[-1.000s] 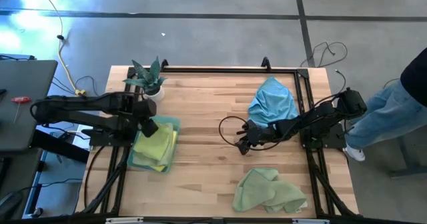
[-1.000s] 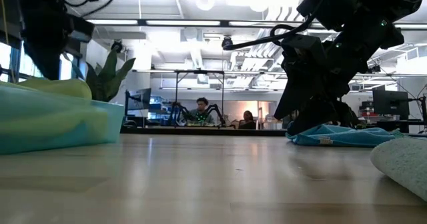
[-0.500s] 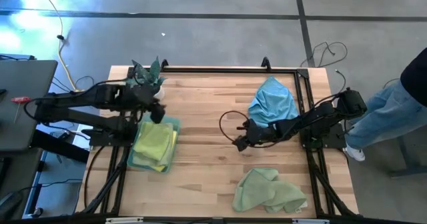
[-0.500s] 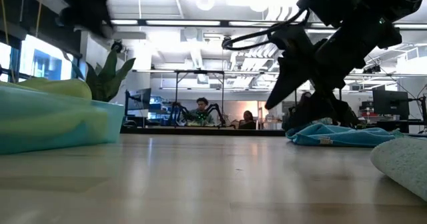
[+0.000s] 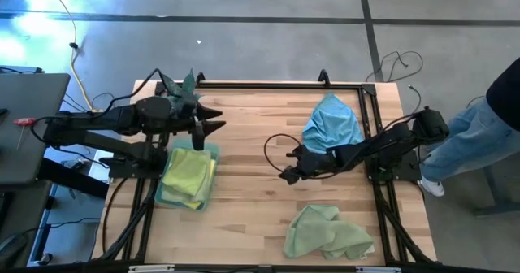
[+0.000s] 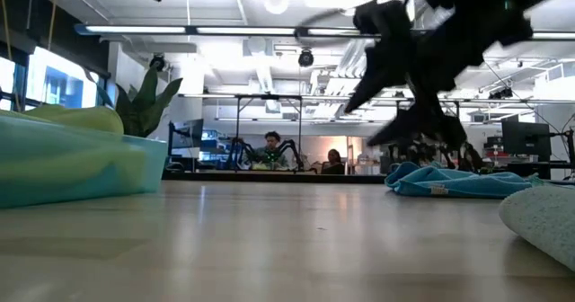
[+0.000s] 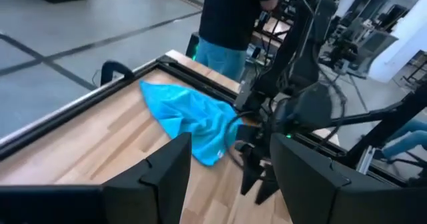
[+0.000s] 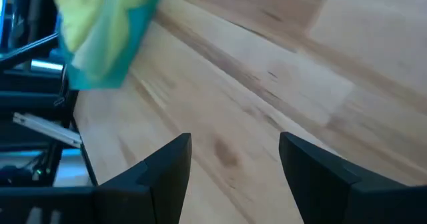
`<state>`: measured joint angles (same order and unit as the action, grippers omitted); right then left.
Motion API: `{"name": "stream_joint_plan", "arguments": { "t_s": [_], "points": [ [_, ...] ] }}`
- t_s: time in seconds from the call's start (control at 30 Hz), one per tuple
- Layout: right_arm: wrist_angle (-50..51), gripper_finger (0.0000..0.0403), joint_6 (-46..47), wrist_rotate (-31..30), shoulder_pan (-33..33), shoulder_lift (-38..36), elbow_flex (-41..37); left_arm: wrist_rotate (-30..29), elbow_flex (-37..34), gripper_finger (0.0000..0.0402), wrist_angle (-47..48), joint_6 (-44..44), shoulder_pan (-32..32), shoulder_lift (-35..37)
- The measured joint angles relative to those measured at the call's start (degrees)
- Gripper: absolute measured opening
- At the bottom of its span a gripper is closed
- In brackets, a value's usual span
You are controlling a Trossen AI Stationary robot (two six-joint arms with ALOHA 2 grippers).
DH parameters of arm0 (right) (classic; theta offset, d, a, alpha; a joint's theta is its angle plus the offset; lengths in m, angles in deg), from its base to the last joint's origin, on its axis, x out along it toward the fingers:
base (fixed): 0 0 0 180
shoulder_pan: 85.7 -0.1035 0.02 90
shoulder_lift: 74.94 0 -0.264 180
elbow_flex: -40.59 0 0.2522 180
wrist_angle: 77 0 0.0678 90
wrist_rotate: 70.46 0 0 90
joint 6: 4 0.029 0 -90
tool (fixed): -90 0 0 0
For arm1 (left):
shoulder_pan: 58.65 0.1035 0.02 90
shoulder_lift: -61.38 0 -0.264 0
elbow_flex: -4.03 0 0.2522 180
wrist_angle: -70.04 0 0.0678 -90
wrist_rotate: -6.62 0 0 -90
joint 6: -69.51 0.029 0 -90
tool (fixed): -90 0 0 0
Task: Fold microfiber towels
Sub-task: Fold the blue microfiber towel
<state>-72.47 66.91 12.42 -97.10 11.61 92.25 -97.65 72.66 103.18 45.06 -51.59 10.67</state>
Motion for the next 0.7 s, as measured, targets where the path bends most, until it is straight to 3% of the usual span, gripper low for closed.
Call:
{"name": "stream_joint_plan", "arguments": {
  "t_s": [0.13,0.4,0.53,0.7],
  "points": [
    [13.0,0.0220,-6.3,-2.7,-0.9,-1.9,5.8,0.2,0.0,0.0193,-0.9,0.0,0.0,-1.9],
    [63.3,0.0220,-9.2,-11.0,-2.5,-2.3,24.6,5.3,0.0,0.0193,-5.1,-4.4,-1.2,-9.9],
    [73.3,0.0220,-3.8,-11.9,-2.9,-2.3,25.0,5.0,0.0,0.0193,-10.1,-4.4,-3.6,-13.8],
    [76.1,0.0220,4.1,-6.1,-1.4,-2.2,17.9,4.8,0.0,0.0193,-20.0,-2.9,-6.0,-17.6]
  ]
}}
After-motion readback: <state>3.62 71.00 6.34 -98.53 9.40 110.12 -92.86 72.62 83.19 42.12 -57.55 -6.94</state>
